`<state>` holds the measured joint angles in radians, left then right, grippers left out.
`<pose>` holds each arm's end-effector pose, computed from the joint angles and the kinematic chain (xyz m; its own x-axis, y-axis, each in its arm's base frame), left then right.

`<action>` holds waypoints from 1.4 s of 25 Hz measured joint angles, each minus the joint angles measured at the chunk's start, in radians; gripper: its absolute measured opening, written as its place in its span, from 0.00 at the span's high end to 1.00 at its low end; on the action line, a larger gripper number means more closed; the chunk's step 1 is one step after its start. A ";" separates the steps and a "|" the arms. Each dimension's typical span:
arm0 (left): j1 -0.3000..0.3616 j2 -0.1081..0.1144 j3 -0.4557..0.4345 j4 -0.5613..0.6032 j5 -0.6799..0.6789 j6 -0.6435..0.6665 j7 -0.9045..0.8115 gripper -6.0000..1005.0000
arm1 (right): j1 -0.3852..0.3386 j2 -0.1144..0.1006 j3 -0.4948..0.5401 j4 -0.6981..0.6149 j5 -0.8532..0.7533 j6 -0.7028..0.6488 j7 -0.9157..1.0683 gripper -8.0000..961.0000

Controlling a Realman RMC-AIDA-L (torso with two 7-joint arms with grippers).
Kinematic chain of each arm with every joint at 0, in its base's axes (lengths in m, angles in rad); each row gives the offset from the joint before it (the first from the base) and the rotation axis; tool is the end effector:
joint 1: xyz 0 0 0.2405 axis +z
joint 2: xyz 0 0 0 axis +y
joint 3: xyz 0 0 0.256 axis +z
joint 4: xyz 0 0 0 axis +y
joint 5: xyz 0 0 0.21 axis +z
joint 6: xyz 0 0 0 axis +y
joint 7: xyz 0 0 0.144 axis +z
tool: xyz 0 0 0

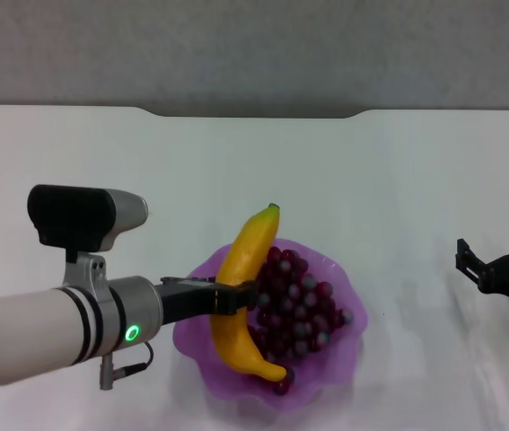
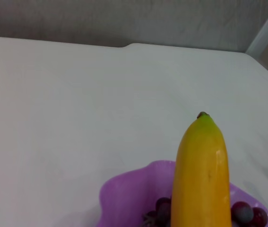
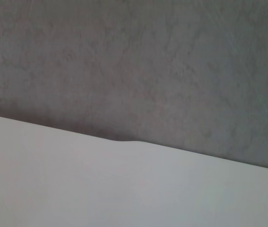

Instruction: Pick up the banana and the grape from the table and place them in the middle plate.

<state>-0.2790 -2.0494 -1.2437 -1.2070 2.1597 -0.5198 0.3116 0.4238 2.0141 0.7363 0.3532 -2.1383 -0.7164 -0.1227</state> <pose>-0.2117 0.3352 -0.0846 0.5352 0.7048 0.4656 0.8426 -0.4066 -0.3531 0.3498 0.3389 -0.0473 0.8122 -0.2765 -0.5137 -0.5701 -0.1894 -0.7994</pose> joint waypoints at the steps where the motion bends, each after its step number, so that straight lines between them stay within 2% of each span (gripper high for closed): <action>1: -0.003 0.000 0.005 0.009 -0.005 0.016 0.000 0.48 | 0.000 0.000 0.000 0.000 0.000 0.000 0.000 0.09; 8: 0.000 0.003 0.007 0.038 -0.046 0.080 0.008 0.47 | 0.002 0.000 -0.003 0.000 0.000 0.000 0.000 0.09; 16: 0.007 0.003 0.018 0.034 -0.055 0.085 0.040 0.45 | 0.003 0.000 -0.009 0.003 0.000 0.000 0.000 0.09; 19: 0.034 0.005 0.021 -0.001 -0.049 0.094 0.052 0.31 | 0.003 0.000 -0.009 0.003 0.000 0.000 0.000 0.09; 21: 0.078 0.007 0.018 -0.053 -0.046 0.127 0.099 0.21 | 0.004 0.000 -0.009 0.003 0.000 0.000 0.000 0.09; 23: 0.137 0.008 0.014 -0.109 -0.047 0.182 0.159 0.17 | 0.004 0.000 -0.010 0.003 0.000 0.000 0.000 0.09; 26: 0.262 0.008 0.027 -0.187 -0.055 0.365 0.241 0.11 | 0.005 0.000 -0.011 0.010 0.000 0.000 0.000 0.09; 29: 0.338 0.009 0.059 -0.201 -0.048 0.573 0.282 0.11 | 0.005 0.000 -0.011 0.034 -0.001 -0.001 -0.001 0.09; 32: 0.346 0.011 0.098 -0.114 -0.011 0.815 0.280 0.11 | 0.008 -0.001 -0.012 0.034 -0.002 -0.001 -0.004 0.09; 35: 0.303 0.010 0.161 0.066 0.047 1.081 0.228 0.11 | 0.010 -0.001 -0.013 0.032 -0.002 0.002 -0.010 0.09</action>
<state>0.0237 -2.0391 -1.0826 -1.1406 2.2068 0.5608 0.5401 0.4336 2.0129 0.7238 0.3849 -2.1400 -0.7145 -0.1324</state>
